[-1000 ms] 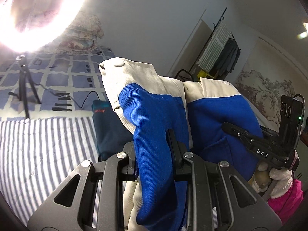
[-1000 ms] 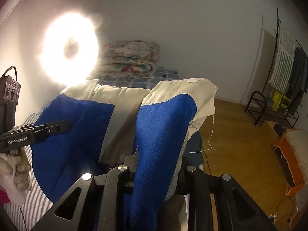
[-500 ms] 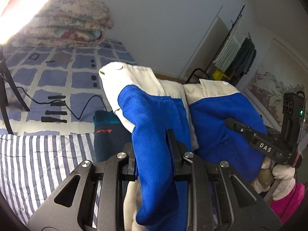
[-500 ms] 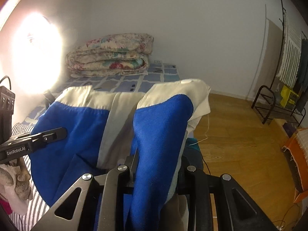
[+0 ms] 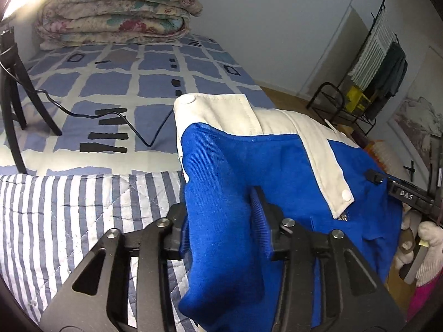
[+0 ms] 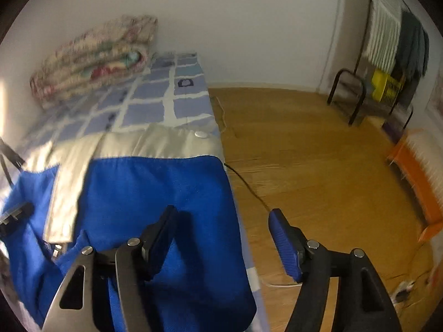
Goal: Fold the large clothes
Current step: 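Grasp the jacket bundle with both grippers and lift it up, then lower the folded jacket onto the bed and open both grippers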
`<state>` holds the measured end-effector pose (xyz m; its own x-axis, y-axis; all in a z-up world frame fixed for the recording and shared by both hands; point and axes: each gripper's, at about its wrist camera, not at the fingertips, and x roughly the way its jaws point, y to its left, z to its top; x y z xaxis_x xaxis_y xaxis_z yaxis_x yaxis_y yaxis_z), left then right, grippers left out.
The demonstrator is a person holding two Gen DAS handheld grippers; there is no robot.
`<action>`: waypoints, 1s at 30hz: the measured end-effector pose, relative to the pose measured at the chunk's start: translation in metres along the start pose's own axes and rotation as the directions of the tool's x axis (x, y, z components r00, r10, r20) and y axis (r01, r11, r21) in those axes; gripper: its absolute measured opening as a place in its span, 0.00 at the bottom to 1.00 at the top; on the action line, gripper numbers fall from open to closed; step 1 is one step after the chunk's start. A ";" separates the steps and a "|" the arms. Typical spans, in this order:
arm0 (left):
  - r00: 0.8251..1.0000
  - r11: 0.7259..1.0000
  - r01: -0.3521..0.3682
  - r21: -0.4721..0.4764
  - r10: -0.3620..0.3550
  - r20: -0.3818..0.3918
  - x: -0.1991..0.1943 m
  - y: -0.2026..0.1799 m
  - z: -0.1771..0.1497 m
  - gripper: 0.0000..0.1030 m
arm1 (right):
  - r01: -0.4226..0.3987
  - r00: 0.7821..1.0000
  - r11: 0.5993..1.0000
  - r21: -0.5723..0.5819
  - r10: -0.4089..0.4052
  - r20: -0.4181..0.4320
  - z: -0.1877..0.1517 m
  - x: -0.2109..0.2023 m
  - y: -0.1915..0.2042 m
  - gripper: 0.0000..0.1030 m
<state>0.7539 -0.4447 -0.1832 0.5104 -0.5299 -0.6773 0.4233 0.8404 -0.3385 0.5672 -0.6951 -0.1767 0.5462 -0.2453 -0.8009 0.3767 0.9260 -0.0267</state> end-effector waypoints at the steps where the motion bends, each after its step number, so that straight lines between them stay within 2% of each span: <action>1: 1.000 1.000 -0.001 0.004 0.001 0.001 -0.002 0.000 0.000 0.41 | 0.000 1.000 1.000 0.001 0.000 0.009 0.001 -0.001 0.000 0.66; 6: 0.999 0.999 -0.026 0.029 0.026 0.021 -0.022 -0.005 -0.003 0.42 | 0.030 0.997 0.998 -0.058 -0.026 0.067 -0.001 -0.018 0.014 0.66; 13: 0.997 0.995 -0.038 0.089 0.032 0.073 -0.064 -0.012 -0.014 0.42 | 0.046 0.990 0.997 -0.057 -0.038 0.133 -0.002 -0.055 0.031 0.66; 19: 0.991 0.992 -0.036 0.117 0.020 0.129 -0.112 -0.019 -0.031 0.42 | 0.040 0.982 0.998 -0.044 -0.031 0.185 -0.016 -0.091 0.048 0.66; 26: 0.980 0.983 -0.048 0.175 0.013 0.200 -0.200 -0.040 -0.059 0.42 | 0.000 0.967 0.999 -0.050 0.013 0.255 -0.047 -0.166 0.072 0.66; 30: 0.970 0.980 -0.051 0.191 0.003 0.244 -0.274 -0.053 -0.077 0.42 | -0.045 0.956 0.998 -0.048 0.057 0.288 -0.067 -0.228 0.083 0.66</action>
<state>0.5336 -0.3352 -0.0302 0.6789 -0.5393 -0.4983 0.5321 0.8290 -0.1722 0.4239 -0.5433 -0.0366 0.7593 -0.2643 -0.5947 0.3150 0.9489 -0.0195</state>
